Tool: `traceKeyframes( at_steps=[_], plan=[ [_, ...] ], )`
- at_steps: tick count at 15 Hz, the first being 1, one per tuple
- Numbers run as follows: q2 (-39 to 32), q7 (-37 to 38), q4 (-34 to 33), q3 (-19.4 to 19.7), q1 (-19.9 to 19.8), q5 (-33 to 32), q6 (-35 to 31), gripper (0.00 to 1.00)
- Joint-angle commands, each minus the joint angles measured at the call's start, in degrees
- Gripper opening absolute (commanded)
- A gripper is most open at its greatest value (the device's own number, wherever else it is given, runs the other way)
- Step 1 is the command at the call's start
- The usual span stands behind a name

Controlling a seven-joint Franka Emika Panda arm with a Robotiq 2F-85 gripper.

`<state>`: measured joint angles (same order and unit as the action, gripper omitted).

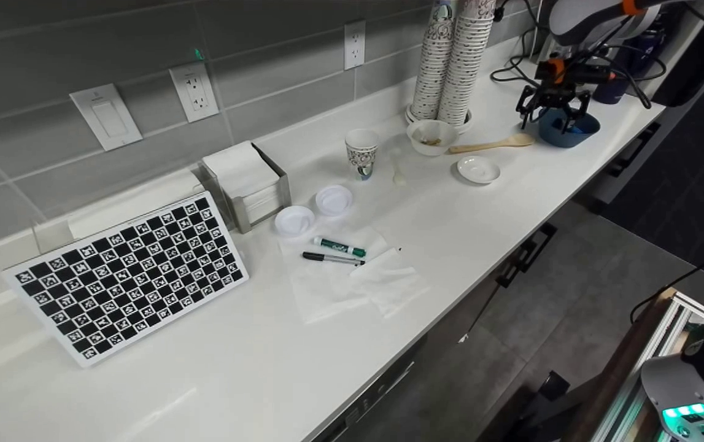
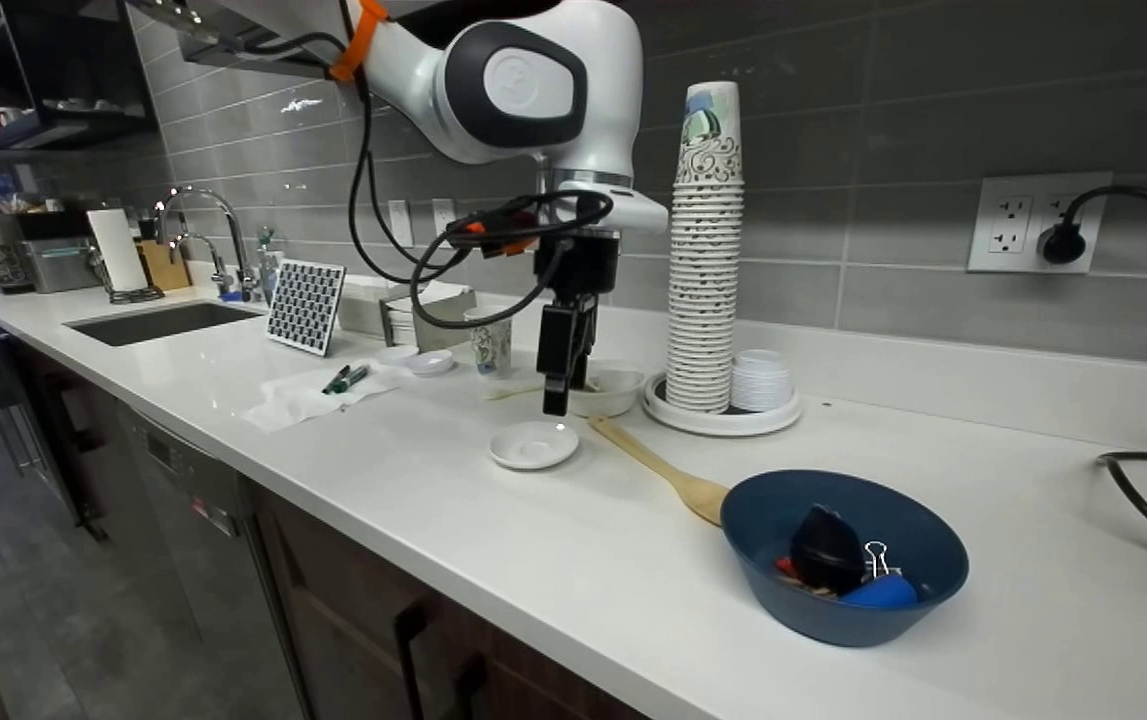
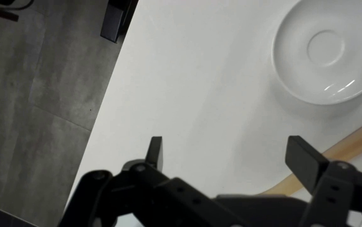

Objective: Lift the wooden spoon from the table and place it on top of the blue bowl

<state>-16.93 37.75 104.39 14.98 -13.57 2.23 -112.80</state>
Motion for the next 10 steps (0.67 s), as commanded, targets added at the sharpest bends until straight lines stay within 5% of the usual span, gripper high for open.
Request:
traceKeyframes(
  at_steps=[1,10],
  plan=[
    [-4.13,9.91,-2.67,-0.05,0.93,5.19,-0.41,1.0],
    [-14.62,24.25,-11.05,-0.69,-1.57,19.76,-9.9,1.0]
  ],
)
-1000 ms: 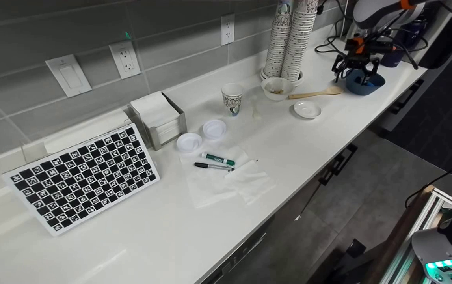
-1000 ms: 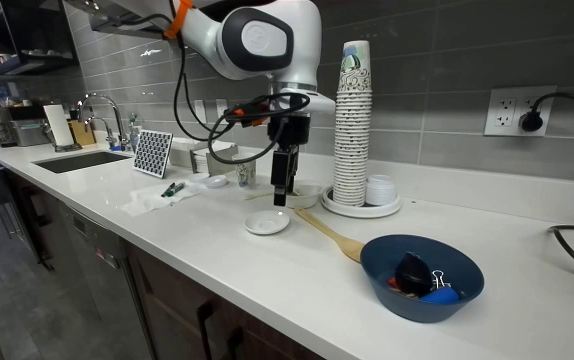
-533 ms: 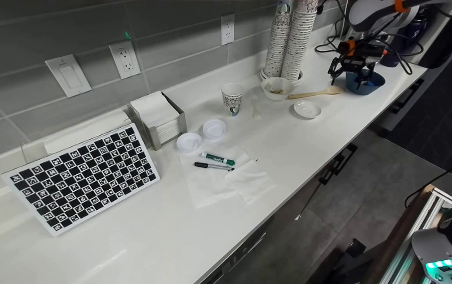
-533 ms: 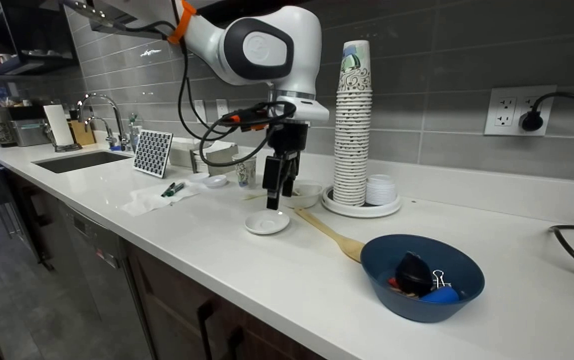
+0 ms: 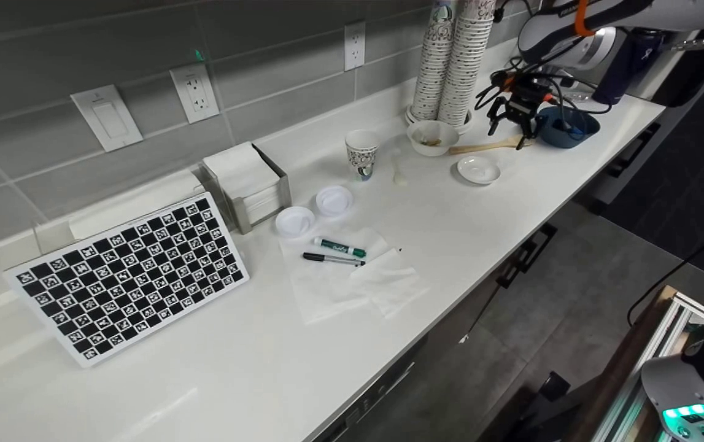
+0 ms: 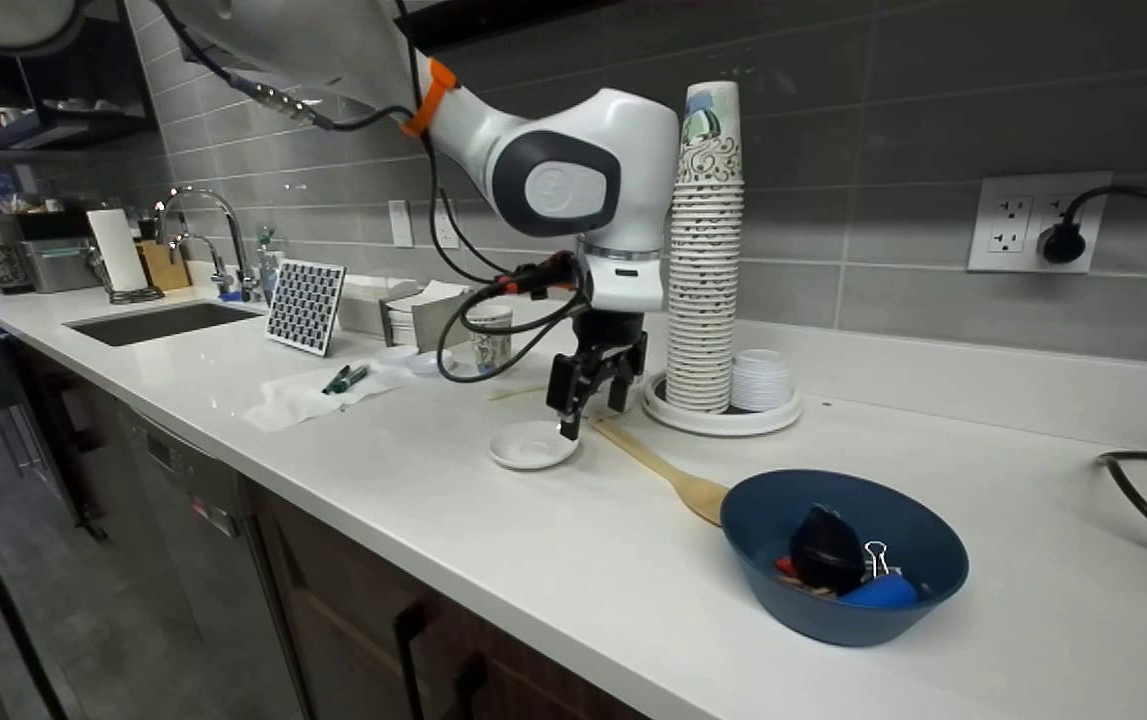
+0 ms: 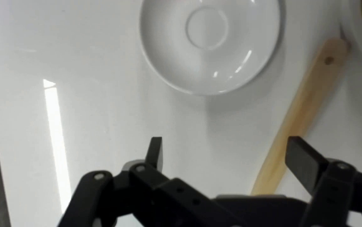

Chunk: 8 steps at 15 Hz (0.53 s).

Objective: Lift the wooden spoon from the table and place it on top of the blue bowl

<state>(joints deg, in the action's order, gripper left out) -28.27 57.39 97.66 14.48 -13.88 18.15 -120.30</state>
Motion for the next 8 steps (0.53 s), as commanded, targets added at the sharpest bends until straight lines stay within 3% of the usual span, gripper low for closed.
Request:
traceKeyframes(
  at_steps=[1,8],
  plan=[
    [-3.98,6.67,-4.86,-0.09,-1.28,4.36,-4.06,1.0],
    [-8.52,26.71,-4.44,2.85,2.15,0.72,-20.05,1.0]
  ],
)
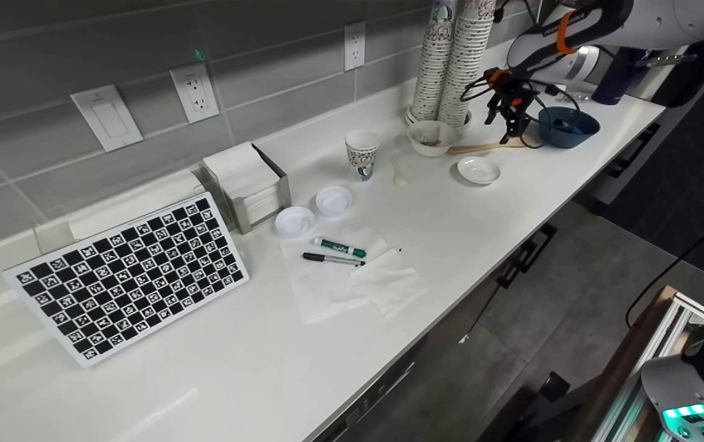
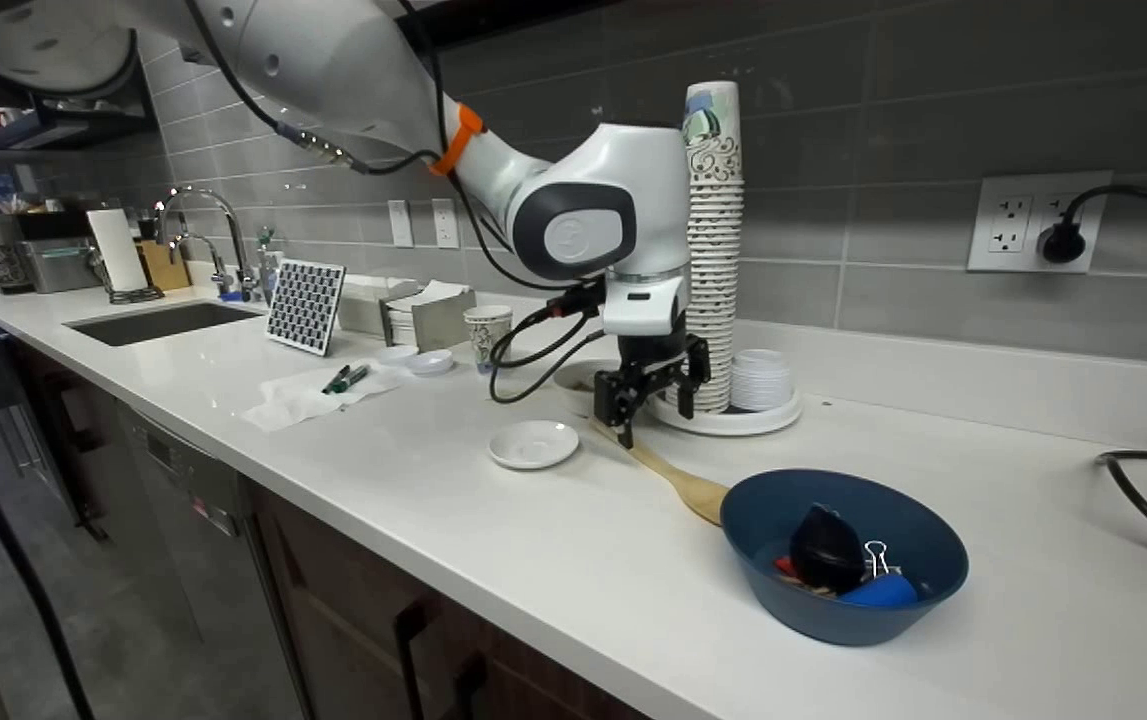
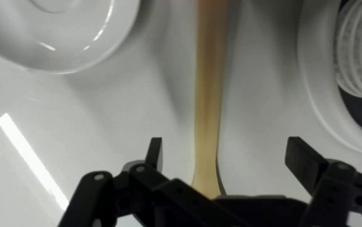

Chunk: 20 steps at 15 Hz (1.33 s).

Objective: Lift the wooden spoon from the table and place it on top of the blue bowl

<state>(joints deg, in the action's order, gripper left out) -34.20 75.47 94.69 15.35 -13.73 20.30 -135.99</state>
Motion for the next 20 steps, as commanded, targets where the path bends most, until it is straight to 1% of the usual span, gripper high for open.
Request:
traceKeyframes(
  at_steps=[1,3,4,6,7,8,10,13,14,17,18,19,20],
  plan=[
    [-3.33,12.19,-1.28,3.2,3.13,-3.13,-5.77,1.0],
    [-4.04,19.25,-0.36,6.56,5.99,-8.05,-6.54,1.0],
    [-4.34,21.89,-0.44,7.86,7.02,-10.73,-5.1,1.0],
    [-4.9,25.12,-1.09,8.37,7.57,-13.71,-3.42,1.0],
    [-4.88,25.21,-1.24,7.72,7.26,-14.23,-2.4,0.96],
    [-4.97,24.92,-1.54,6.77,6.71,-14.28,-1.52,0.73],
    [-4.89,22.7,-2.48,4.39,5.08,-13.04,1.44,0.69],
    [-5.76,19.69,-4.99,1.91,3.03,-11.92,5.29,0.45],
    [-6.18,19.08,-6.06,1.38,2.5,-11.8,6.55,0.39],
    [-6.84,17.39,-8.39,0.5,1.4,-12.15,10.5,0.19],
    [-7.27,16.98,-9.19,0.55,1.32,-12.62,11.44,0.1],
    [-7.71,16.45,-10.1,0.45,1.12,-12.79,12.84,0.04],
    [-8.05,16.0,-10.88,0.54,1.05,-13.05,13.97,0.01]
  ],
)
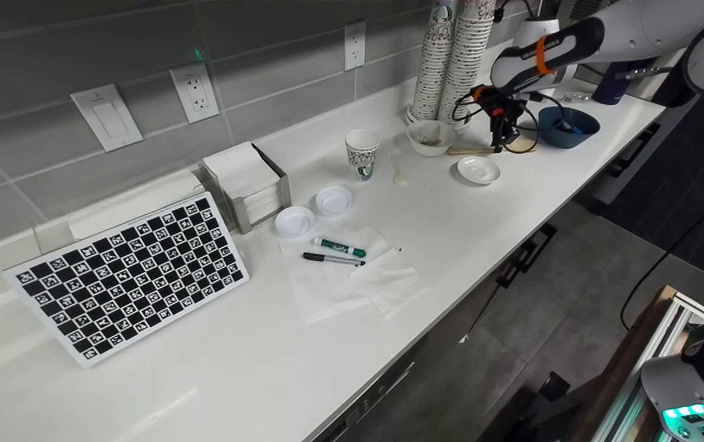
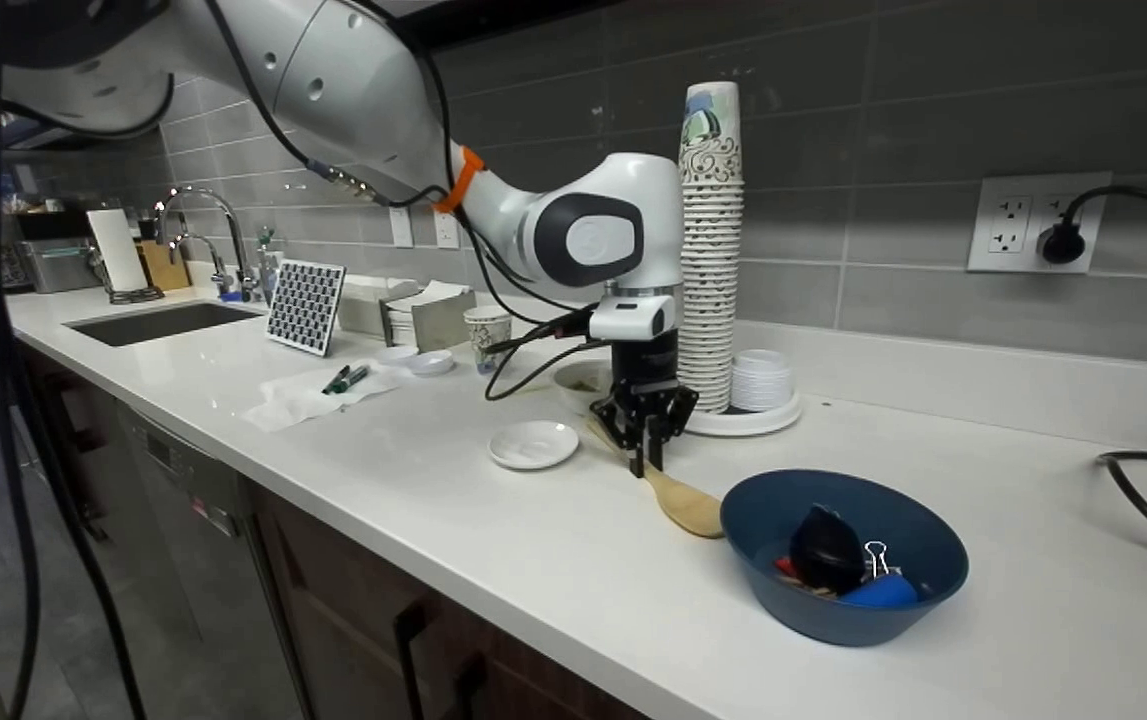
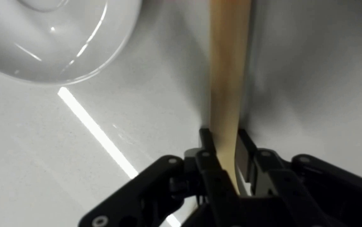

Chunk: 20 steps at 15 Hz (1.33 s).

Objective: Lift the wooden spoon from the table and place it on top of the blue bowl

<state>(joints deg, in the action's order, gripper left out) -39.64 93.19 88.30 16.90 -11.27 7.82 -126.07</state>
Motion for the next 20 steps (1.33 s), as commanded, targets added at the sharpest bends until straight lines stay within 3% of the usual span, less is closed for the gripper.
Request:
traceKeyframes(
  at_steps=[1,7,14,16,20],
  plan=[
    [-3.07,-2.08,-5.27,-0.86,-1.37,-0.88,5.26,0.06],
    [2.3,-7.68,-6.44,-0.95,-3.25,-0.52,16.59,0.06],
    [11.2,-25.07,-5.96,-4.26,-7.2,6.72,30.2,0.06],
    [13.29,-26.61,-5.76,-3.09,-6.71,6.1,29.97,0.06],
    [11.43,-20.73,-10.07,0.36,-8.04,6.1,23.82,0.06]
  ],
)
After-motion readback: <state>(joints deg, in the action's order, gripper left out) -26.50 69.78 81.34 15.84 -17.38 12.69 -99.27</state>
